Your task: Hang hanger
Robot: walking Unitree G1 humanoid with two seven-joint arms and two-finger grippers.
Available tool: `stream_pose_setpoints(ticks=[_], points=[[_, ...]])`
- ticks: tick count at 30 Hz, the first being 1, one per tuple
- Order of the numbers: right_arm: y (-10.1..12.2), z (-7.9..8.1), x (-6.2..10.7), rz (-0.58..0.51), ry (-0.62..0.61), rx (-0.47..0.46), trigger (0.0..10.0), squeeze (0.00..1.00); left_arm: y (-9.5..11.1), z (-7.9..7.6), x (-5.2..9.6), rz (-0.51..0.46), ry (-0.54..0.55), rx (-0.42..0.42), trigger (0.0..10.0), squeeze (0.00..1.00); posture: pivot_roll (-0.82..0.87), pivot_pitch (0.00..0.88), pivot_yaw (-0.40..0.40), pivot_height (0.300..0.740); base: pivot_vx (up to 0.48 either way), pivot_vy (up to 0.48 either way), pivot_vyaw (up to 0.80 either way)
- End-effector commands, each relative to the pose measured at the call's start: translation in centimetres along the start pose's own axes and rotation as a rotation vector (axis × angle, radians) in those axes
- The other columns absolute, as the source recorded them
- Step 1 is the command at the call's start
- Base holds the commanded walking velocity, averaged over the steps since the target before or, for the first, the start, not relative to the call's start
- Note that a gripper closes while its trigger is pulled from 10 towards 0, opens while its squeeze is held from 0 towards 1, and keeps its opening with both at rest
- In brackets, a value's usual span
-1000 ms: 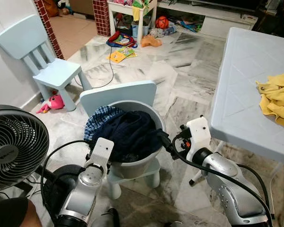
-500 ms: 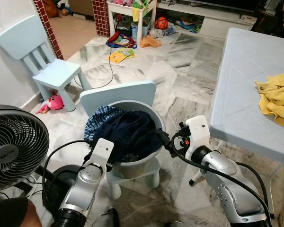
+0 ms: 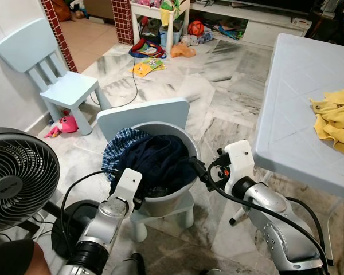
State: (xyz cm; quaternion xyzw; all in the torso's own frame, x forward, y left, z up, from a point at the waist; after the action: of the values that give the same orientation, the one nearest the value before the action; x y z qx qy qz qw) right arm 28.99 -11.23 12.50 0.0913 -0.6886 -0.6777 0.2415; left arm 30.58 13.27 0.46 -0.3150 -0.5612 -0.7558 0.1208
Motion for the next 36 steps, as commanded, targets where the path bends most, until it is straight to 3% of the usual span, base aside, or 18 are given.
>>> stream_pose_setpoints(ticks=[1,2,3,10,22,31,32,33,35,36], points=[[-0.2,0.1,-0.1,0.007,0.000,-0.002,10.0,0.00,0.2,-0.3,-0.2,-0.009,-0.034,-0.020,1.3,0.00,-0.13,0.115,-0.003,0.740,0.000,0.000,0.00],[-0.2,0.1,-0.1,0.007,0.000,-0.002,10.0,0.00,0.2,-0.3,-0.2,-0.009,-0.034,-0.020,1.3,0.00,-0.13,0.115,-0.003,0.740,0.000,0.000,0.00],[-0.2,0.0,-0.1,0.006,-0.001,0.000,10.0,0.00,0.5,-0.3,-0.3,-0.028,-0.041,-0.034,0.0,0.00,-0.14,0.114,-0.001,0.740,0.000,0.000,0.00],[-0.2,-0.1,0.0,0.004,-0.008,0.001,10.0,0.00,1.1,-0.1,-0.6,-0.064,-0.028,-0.081,0.0,0.00,-0.14,0.111,0.003,0.740,0.000,0.000,0.00],[0.0,0.1,-0.4,-0.004,-0.001,-0.001,10.0,0.00,3.5,0.9,0.9,-0.241,0.084,-0.151,0.0,0.00,-0.13,0.105,0.000,0.740,0.000,0.000,0.00],[0.1,0.0,-0.5,-0.008,-0.004,-0.001,10.0,0.00,4.4,2.3,0.2,-0.244,0.134,-0.084,0.1,0.00,-0.13,0.103,-0.002,0.740,0.000,0.000,0.00],[0.1,0.0,-0.5,-0.008,-0.004,-0.001,10.0,0.00,4.5,2.4,0.0,-0.237,0.133,-0.080,3.6,0.00,-0.13,0.103,-0.002,0.740,0.000,0.000,0.00],[0.1,0.0,-0.5,-0.009,-0.004,-0.001,10.0,0.00,4.7,2.4,-0.2,-0.231,0.132,-0.077,3.6,0.00,-0.13,0.103,-0.002,0.740,0.000,0.000,0.00],[0.1,0.0,-0.5,-0.009,-0.004,-0.001,10.0,0.00,4.9,2.5,-0.5,-0.222,0.125,-0.058,4.5,0.00,-0.13,0.103,-0.002,0.740,0.000,0.000,0.00],[0.2,0.0,-0.5,-0.010,-0.004,-0.001,10.0,0.00,5.1,2.5,-0.8,-0.210,0.113,-0.042,6.2,0.00,-0.13,0.103,-0.002,0.740,0.000,0.000,0.00]])
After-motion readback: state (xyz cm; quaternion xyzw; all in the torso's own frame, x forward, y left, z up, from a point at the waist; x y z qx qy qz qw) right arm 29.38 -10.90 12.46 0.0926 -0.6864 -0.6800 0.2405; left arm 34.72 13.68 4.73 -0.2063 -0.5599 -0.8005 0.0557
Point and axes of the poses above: a point about 5 cm out from each wrist's last joint towards the gripper, its own x axis pointing back from the gripper into the wrist, its own y axis along the axis of the wrist's last joint, z = x × y, the point moved 2 cm from there along -x, pointing out of the wrist towards the gripper
